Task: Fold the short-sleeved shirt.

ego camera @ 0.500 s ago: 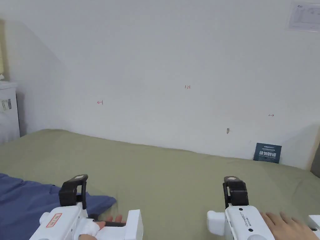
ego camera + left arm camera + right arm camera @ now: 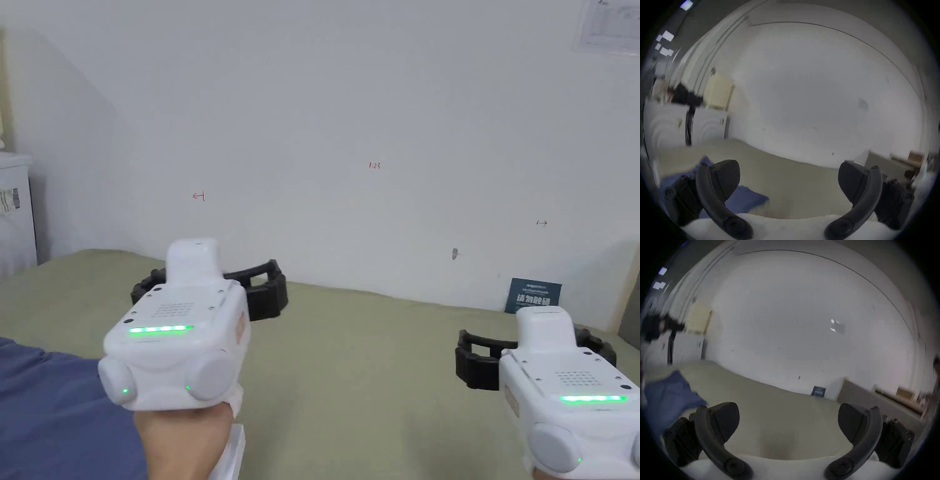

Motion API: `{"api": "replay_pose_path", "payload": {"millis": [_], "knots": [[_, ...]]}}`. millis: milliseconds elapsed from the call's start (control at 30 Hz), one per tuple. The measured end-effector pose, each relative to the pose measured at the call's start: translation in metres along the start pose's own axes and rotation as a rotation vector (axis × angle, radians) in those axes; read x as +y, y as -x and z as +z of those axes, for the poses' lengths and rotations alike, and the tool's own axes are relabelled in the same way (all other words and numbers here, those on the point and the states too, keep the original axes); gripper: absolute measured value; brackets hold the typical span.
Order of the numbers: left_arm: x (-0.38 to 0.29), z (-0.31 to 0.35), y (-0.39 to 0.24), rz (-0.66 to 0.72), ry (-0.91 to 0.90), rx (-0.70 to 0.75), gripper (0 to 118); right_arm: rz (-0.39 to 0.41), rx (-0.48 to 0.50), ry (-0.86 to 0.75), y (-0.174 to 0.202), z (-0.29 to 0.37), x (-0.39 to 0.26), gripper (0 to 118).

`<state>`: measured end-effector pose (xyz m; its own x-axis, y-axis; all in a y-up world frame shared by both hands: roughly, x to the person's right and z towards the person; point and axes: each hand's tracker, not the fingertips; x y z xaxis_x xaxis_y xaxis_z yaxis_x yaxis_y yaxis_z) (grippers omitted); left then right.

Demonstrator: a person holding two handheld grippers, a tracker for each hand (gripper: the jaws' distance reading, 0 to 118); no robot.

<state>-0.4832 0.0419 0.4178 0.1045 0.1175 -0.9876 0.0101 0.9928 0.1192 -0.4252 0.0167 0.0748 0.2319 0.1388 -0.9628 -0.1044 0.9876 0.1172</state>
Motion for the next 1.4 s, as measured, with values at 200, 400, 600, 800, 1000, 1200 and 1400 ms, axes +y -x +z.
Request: {"api": "replay_pose_path", "payload": {"millis": [200, 400, 600, 800, 1000, 1200, 1400], "knots": [[-0.047, 0.011, -0.011, -0.194, 0.104, -0.019, 118, -0.14, -0.035, 0.016, -0.01, 0.012, -0.035, 117], [-0.055, 0.008, -0.005, -0.125, 0.16, -0.006, 118, -0.105, -0.05, 0.037, -0.004, 0.012, -0.041, 117], [-0.043, 0.008, -0.004, -0.125, 0.126, 0.001, 118, -0.089, -0.047, 0.011, -0.007, 0.01, -0.032, 117], [-0.037, 0.009, -0.006, -0.146, 0.132, 0.013, 118, -0.026, -0.04, 0.058, -0.004, 0.014, -0.025, 117], [-0.045, 0.021, -0.008, -0.175, 0.062, 0.073, 118, -0.032, -0.03, 0.035, 0.002, 0.03, -0.029, 117], [-0.039, 0.033, -0.011, -0.188, -0.001, 0.001, 118, -0.045, -0.001, 0.039, 0.001, 0.026, -0.028, 87], [-0.054, 0.047, -0.014, -0.232, 0.018, 0.008, 66, -0.085, -0.027, 0.037, -0.004, 0.036, -0.035, 9]]}}
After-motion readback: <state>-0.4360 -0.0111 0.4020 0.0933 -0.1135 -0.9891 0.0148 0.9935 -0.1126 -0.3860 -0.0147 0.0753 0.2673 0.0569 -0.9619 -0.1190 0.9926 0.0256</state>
